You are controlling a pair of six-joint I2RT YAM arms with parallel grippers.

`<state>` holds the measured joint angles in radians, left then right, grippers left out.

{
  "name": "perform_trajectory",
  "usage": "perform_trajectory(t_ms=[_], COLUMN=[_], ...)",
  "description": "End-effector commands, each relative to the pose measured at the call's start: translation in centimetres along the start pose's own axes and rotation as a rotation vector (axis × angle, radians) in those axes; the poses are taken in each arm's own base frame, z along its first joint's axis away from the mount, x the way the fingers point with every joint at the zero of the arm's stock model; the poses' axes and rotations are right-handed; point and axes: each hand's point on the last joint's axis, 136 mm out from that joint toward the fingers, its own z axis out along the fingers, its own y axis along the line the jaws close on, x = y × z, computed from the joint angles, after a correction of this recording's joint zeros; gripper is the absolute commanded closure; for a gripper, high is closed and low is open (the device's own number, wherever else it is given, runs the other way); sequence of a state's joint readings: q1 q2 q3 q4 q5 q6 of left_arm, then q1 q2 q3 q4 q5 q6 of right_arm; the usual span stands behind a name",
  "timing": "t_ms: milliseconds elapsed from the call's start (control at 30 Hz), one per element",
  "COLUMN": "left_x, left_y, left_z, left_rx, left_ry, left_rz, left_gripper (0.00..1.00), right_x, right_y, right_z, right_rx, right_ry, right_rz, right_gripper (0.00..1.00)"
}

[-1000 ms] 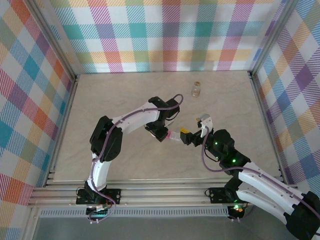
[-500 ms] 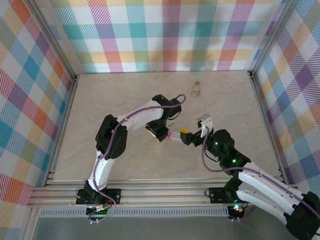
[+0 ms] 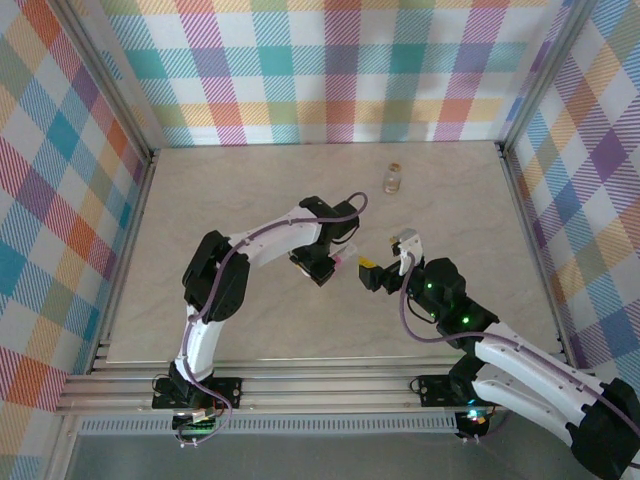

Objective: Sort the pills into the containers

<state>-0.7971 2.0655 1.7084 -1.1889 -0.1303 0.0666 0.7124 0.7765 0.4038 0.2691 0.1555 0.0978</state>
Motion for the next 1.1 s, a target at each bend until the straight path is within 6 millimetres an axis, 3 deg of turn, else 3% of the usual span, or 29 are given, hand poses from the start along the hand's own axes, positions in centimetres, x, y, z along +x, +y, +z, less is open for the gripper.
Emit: perform_trajectory(t_ms=[0,733,1067], left_x=[-0.3,-0.2,0.0], left_y=[0.2,0.8,0.7], left_z=[-1.3,-1.9,-1.1], left_rx=[-0.003,-0.004,0.017], left_ry=[-0.062,-0.264,-0.338], left_rz=[-0.029,-0.096,-0.126], left_gripper=[1.0,1.0,1.0], right_x=[-0.1,1.2,2.2], right_y=[0.1,0.5,0.8], right_z=[0.1,1.3,2.0], right_rx=[-0.013,-0.033,-0.05], right_ry=[-0.018,0.031,0.064], right_rz=[0.025,0.032,0.037], right_gripper=[0.09,0.09,0.09])
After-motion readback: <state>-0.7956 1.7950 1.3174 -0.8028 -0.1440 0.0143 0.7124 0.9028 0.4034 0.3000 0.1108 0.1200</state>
